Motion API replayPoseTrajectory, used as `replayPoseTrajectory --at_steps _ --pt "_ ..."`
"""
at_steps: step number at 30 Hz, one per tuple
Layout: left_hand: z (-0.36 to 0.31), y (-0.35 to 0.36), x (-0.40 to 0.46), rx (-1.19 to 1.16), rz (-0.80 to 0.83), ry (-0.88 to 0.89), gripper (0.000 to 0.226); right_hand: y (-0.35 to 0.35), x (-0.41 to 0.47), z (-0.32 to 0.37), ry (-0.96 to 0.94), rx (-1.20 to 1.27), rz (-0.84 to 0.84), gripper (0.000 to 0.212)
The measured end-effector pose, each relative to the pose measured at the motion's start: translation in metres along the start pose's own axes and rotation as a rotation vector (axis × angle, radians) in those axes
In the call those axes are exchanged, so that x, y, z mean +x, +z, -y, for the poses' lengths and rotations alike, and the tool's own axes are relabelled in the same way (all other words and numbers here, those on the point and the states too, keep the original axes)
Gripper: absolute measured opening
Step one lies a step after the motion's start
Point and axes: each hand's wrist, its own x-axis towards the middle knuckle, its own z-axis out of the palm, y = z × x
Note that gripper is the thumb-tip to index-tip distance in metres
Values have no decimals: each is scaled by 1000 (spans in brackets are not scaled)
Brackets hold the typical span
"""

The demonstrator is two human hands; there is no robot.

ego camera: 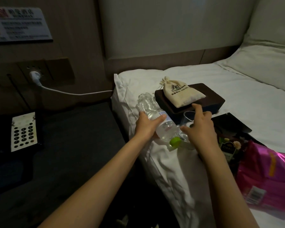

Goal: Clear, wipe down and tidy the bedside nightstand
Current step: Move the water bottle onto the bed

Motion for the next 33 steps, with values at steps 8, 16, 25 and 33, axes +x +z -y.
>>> replayPoseTrajectory --at_steps 8,16,25,33 --pt "-7 10 2 97 -20 21 61 -3 11 -4 50 -20 12 79" --pt "-12 9 -3 168 35 24 62 -3 11 -1 50 31 15 81" --pt "-4 7 -9 458 94 1 95 -10 4 7 41 -38 -4 86" --pt "1 -12 -11 365 84 8 82 -14 -8 34 -117 -7 -207 78"
